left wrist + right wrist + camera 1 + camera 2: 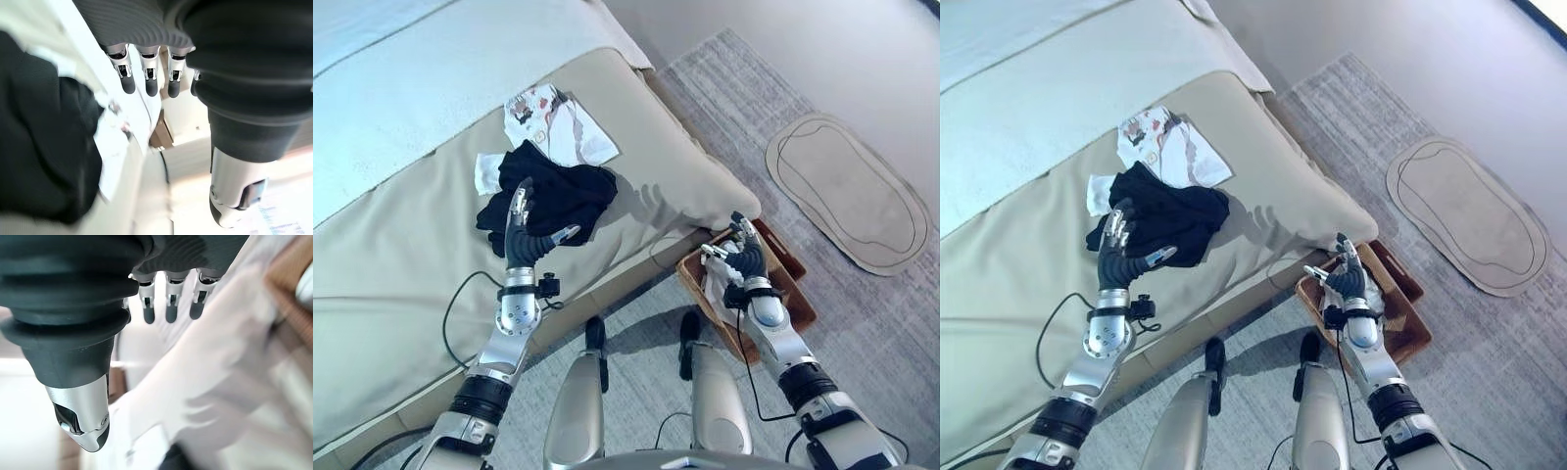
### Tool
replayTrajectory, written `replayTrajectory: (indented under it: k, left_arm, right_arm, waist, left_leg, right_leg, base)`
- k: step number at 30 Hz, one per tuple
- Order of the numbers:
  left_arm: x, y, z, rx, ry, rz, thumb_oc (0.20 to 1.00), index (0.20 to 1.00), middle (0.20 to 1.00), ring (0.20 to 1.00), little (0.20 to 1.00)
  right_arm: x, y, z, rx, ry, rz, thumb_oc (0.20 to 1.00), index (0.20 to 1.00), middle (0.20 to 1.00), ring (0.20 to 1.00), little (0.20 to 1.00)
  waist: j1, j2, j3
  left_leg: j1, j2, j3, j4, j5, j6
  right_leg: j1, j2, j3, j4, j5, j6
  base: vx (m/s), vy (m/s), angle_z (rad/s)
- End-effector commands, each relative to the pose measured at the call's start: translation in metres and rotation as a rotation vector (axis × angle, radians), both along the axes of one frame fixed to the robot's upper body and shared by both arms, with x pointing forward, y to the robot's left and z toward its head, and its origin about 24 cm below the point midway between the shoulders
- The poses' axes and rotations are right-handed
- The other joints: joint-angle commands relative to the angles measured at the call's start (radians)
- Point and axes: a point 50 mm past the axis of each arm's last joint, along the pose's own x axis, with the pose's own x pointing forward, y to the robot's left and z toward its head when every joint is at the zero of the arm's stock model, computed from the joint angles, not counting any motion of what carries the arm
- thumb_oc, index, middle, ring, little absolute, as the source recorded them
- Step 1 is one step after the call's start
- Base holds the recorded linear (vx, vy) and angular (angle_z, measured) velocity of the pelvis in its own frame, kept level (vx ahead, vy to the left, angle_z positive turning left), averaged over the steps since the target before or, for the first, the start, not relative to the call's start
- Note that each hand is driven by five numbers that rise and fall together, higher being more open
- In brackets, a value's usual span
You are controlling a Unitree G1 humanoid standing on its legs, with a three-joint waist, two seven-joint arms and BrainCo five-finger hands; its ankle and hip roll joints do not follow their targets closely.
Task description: Pick up clothes into the bucket
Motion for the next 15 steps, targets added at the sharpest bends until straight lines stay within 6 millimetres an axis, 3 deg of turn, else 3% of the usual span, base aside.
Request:
replayTrajectory:
  k: [1,9,11,12,15]
  left_arm:
    - [0.008,0.008,0.016,0.22,-0.071,0.068,1.0,1.0,1.0,1.0,1.0]
    - [0.031,0.019,0.026,0.38,-0.08,0.178,1.0,1.0,1.0,1.0,1.0]
    - [0.047,0.03,0.05,0.455,-0.133,0.266,1.0,1.0,1.0,1.0,1.0]
    - [0.048,0.03,0.05,0.455,-0.135,0.266,1.0,1.0,1.0,1.0,1.0]
    - [0.063,0.045,0.079,0.519,-0.178,0.369,1.0,1.0,1.0,1.0,1.0]
  right_arm:
    - [0.002,0.012,0.029,0.053,-0.16,0.061,1.0,1.0,1.0,1.0,1.0]
    - [0.006,0.024,0.055,0.024,-0.267,0.096,1.0,1.0,1.0,1.0,1.0]
    - [0.011,0.031,0.064,0.001,-0.301,0.102,1.0,1.0,1.0,1.0,1.0]
    - [0.011,0.031,0.064,0.002,-0.303,0.102,1.0,1.0,1.0,1.0,1.0]
    - [0.014,0.037,0.071,-0.069,-0.329,0.114,1.0,1.0,1.0,1.0,1.0]
  waist:
    - [0.031,-0.051,-0.019]
    - [0.044,-0.068,0.032]
    - [0.039,-0.077,0.074]
    - [0.039,-0.077,0.074]
    - [0.028,-0.089,0.112]
  left_leg:
    - [-0.063,-0.014,0.042,0.008,0.046,0.026]
    - [-0.155,-0.031,0.031,0.106,0.028,0.033]
    - [-0.219,-0.025,0.03,0.16,0.014,0.032]
    - [-0.221,-0.025,0.031,0.161,0.013,0.032]
    - [-0.292,-0.021,0.027,0.206,0.01,0.03]
  right_leg:
    - [0.039,-0.078,-0.015,-0.127,0.132,0.067]
    - [-0.014,-0.083,-0.012,-0.087,0.125,0.06]
    - [-0.069,-0.074,-0.001,-0.058,0.117,0.056]
    - [-0.071,-0.074,0.0,-0.057,0.116,0.056]
    - [-0.14,-0.065,0.012,-0.02,0.113,0.053]
  base:
    - [0.01,0.019,0.08]
    - [-0.05,0.037,0.14]
    - [-0.11,0.042,0.08]
    - [-0.12,0.037,0.0]
    - [-0.11,0.028,-0.03]
